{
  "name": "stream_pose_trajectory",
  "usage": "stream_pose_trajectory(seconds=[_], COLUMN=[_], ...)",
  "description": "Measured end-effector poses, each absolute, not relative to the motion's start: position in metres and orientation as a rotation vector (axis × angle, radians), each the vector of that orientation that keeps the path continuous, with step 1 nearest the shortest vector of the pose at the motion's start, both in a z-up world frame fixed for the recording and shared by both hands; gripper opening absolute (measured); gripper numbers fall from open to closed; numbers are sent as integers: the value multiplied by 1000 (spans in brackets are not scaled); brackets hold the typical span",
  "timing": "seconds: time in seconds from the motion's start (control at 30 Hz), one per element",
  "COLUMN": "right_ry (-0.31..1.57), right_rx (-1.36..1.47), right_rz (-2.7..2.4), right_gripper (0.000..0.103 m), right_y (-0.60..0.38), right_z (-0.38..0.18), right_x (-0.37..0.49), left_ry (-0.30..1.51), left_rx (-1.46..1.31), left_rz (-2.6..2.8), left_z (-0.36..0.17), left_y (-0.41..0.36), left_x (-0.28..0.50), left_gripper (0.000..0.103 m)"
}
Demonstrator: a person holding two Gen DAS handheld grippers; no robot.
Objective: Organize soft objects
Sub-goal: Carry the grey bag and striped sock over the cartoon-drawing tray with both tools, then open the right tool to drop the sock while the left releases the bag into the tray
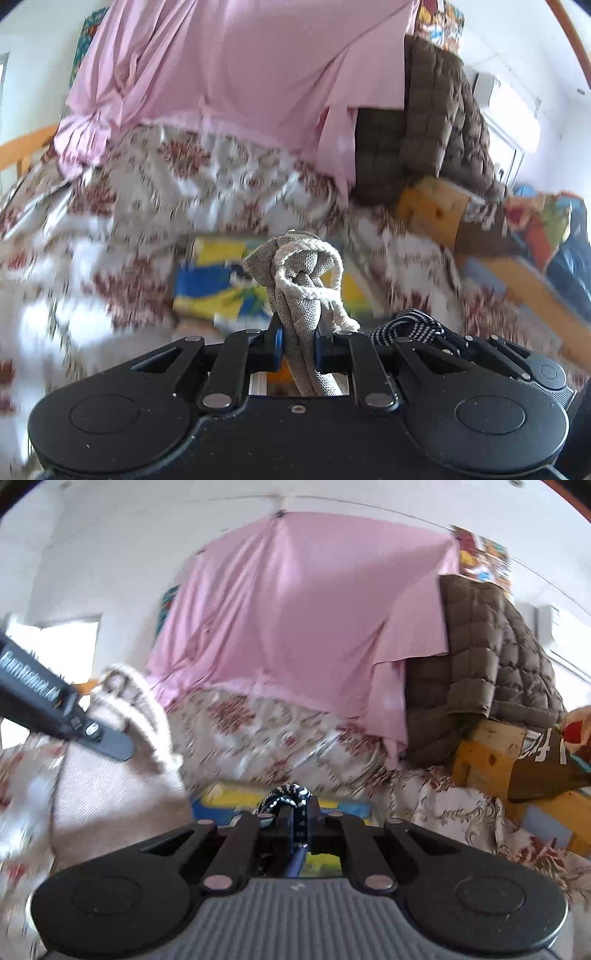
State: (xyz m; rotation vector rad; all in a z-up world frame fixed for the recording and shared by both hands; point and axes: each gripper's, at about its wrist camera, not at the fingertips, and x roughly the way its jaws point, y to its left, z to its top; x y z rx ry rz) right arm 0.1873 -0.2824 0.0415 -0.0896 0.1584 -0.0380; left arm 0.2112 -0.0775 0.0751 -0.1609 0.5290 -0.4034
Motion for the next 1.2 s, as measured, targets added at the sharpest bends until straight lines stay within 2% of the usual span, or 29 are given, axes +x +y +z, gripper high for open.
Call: stream_pose_trajectory(seconds=[0.27,0.5,0.8,0.93,1.0,1.07,1.1,1.17,1.2], right_ry=[251,401,610,666,689,699,703,709,707], right_rx=[217,211,199,165,159,161,167,175,175], right_rz=[-62,-37,2,-16,-18,-19,-13,-12,-15], right_gripper=[7,7,10,15,22,36,38,50,52], right_y=[-347,-367,-381,-385,-387,-391,-393,-397,-399], right_z=[33,16,-9,-19,-23,-25,-26,-25,-25], right_x=[303,378,419,420,418,413,409,403,399], left_ry=[442,492,617,699,739,760,772,795,808], left_rx=[-126,-148,-166,-167,-131,-107,-95,-80,-74], left_rz=[-361,-354,-364,-341,-305,-282,-270,-252,-244], left_z=[86,52,-2,-16,-20,-23,-25,-27,-27], left_y=[-105,-128,-158,-160,-161,-160,-160,-160,-160], left_x=[304,391,443,454,457,459,459,461,461], left_gripper=[17,17,17,17,17,19,20,21,23])
